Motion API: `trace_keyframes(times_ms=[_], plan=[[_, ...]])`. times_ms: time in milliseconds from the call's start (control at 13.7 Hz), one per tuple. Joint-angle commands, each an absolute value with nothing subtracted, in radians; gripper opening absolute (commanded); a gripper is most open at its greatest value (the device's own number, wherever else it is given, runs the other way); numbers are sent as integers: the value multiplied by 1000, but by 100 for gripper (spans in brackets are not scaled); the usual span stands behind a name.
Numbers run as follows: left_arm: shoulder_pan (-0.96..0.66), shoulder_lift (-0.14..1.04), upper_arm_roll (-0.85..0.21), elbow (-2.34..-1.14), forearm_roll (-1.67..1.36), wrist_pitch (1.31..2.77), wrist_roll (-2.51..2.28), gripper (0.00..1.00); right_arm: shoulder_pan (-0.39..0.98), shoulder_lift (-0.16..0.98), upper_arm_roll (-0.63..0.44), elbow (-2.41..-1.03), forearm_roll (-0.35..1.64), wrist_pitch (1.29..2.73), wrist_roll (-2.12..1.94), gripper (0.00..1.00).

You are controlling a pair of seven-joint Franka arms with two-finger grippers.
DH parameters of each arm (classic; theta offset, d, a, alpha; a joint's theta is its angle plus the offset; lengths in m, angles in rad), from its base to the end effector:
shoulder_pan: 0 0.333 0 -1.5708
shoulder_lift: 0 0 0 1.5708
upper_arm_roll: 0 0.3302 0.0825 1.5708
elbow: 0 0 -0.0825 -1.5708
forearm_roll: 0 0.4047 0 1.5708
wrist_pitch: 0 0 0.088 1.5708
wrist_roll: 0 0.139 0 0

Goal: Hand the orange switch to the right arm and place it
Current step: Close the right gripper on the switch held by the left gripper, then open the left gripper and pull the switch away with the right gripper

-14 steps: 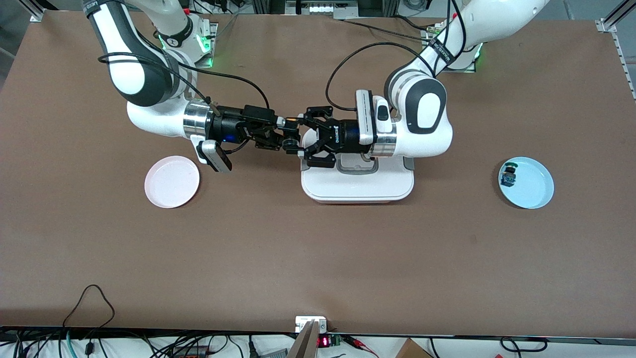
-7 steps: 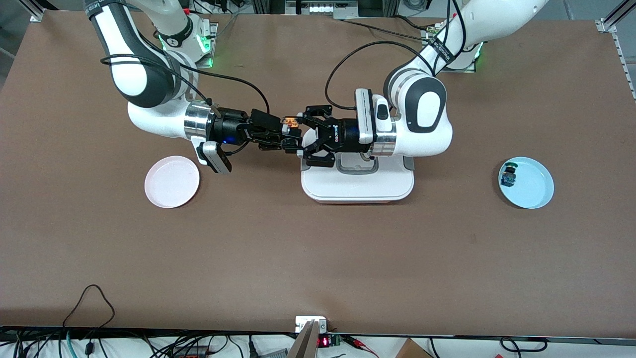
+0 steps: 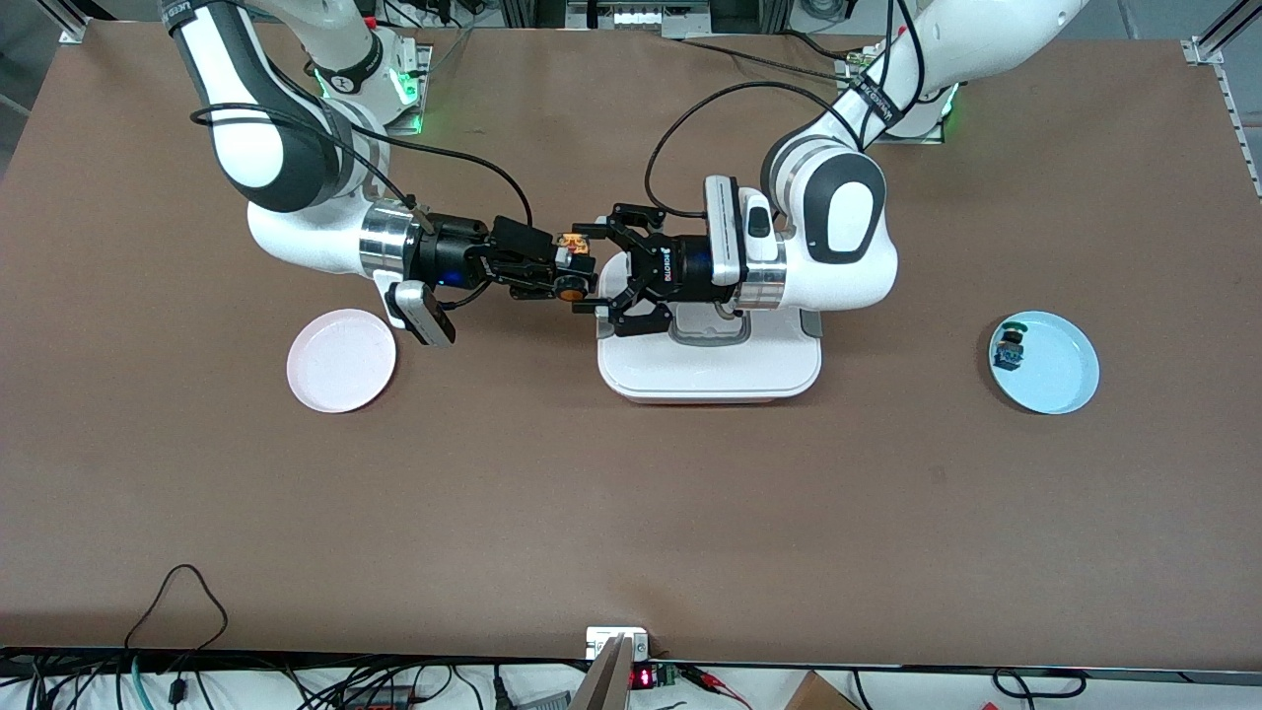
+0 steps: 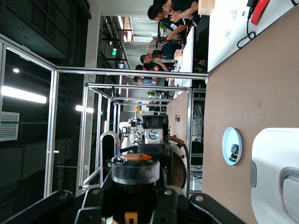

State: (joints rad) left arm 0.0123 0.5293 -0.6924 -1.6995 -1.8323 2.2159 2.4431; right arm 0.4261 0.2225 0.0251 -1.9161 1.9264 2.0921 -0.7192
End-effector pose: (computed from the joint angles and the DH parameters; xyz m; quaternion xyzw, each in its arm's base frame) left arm 0.5852 -0.4504 0.4055 0.4671 -0.4726 0.5648 0.4894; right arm 0.5774 0.3586 0.4335 -0.7090 0.0405 -0.0799 0.6995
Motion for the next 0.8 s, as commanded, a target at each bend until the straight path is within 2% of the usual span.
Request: trace_keyframes(times_ms=[0, 146, 364, 729], plan=[[18, 509, -696, -1707, -1858, 2224, 2429, 100, 414, 224, 20, -1899, 1931, 2080, -703, 0], [26, 476, -695, -1707, -1847, 2221, 2341, 100, 385, 222, 20, -1898, 1881, 2054, -701, 0], [26, 448, -693, -1704, -1801, 2221, 2211, 100, 286, 222, 20, -1885, 1735, 1920, -652, 0], [75, 410, -693, -1692, -1542, 2215, 1924, 100, 59, 248, 18, -1724, 1318, 1659, -555, 0]])
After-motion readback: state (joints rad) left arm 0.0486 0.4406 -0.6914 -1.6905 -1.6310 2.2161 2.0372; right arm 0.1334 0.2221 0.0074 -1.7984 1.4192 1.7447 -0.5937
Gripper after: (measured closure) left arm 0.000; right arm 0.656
